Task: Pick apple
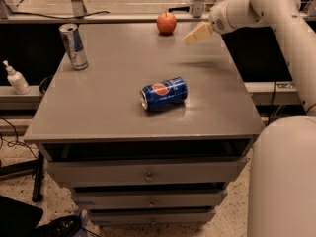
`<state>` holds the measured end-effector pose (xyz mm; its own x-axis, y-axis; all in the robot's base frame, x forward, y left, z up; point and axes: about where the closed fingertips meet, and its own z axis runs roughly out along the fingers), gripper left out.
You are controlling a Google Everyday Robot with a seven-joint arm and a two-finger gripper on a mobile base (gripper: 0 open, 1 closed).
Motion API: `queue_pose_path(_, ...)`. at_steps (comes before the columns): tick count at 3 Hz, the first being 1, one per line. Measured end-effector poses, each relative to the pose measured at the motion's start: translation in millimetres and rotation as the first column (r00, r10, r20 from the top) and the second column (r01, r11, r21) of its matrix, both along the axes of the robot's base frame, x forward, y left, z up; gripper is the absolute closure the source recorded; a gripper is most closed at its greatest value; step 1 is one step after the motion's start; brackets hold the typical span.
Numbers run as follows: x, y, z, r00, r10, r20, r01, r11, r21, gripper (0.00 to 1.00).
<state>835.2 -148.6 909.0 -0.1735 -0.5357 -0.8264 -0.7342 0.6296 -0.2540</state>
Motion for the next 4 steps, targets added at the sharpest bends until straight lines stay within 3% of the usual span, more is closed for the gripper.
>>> queue_pose_path(1,39,-6,-13,0.9968,-0.073,0.032,0.070,0.995,0.068,0.00)
queue_pose_path(2,71,1,-27,0.9916,-0.123,0.039,0.120,0.990,0.080,0.00)
queue_pose_path(4,103,46,-47,0.9909,-0.135,0.002,0.134,0.986,0.098,0.00)
